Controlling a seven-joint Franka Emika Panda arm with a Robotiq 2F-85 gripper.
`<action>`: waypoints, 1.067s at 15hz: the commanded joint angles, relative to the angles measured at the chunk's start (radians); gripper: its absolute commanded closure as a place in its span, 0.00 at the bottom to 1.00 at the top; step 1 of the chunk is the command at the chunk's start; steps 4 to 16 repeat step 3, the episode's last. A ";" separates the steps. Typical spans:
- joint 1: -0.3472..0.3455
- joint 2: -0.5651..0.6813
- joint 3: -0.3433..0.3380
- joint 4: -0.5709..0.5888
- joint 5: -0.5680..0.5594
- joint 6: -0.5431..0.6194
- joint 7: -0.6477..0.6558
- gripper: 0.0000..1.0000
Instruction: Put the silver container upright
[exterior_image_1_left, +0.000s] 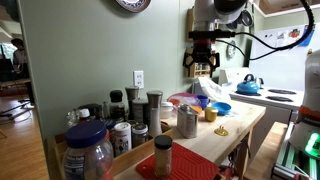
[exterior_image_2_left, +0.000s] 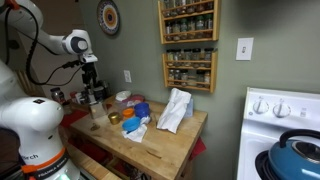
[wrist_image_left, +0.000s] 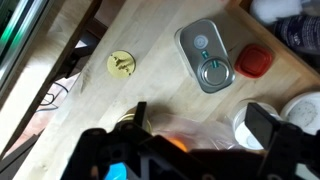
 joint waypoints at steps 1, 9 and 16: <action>-0.019 -0.002 0.018 0.002 0.011 -0.003 -0.025 0.00; -0.018 -0.002 0.018 0.002 0.012 -0.003 -0.040 0.00; -0.018 -0.002 0.018 0.002 0.012 -0.003 -0.040 0.00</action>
